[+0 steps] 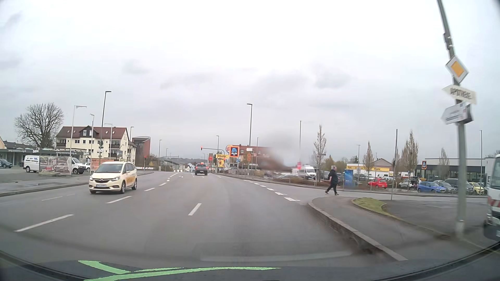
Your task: Follow the waypoints while adhering to traffic rules and regulations
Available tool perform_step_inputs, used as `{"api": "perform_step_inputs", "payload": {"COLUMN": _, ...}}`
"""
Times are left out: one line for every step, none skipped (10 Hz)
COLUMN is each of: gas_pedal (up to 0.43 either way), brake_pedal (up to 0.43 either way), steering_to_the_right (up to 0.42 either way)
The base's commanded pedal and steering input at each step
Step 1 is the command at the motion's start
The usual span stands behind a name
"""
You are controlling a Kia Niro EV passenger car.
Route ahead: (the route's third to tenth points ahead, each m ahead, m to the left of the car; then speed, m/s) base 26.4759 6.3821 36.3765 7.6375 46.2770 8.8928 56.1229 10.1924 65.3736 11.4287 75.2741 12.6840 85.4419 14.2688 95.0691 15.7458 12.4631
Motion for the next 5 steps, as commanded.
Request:
{"api": "perform_step_inputs", "payload": {"gas_pedal": 0.000, "brake_pedal": 0.085, "steering_to_the_right": -0.012}}
{"api": "perform_step_inputs", "payload": {"gas_pedal": 0.000, "brake_pedal": 0.085, "steering_to_the_right": -0.012}}
{"api": "perform_step_inputs", "payload": {"gas_pedal": 0.000, "brake_pedal": 0.085, "steering_to_the_right": -0.012}}
{"api": "perform_step_inputs", "payload": {"gas_pedal": 0.000, "brake_pedal": 0.098, "steering_to_the_right": -0.012}}
{"api": "perform_step_inputs", "payload": {"gas_pedal": 0.000, "brake_pedal": 0.104, "steering_to_the_right": -0.012}}
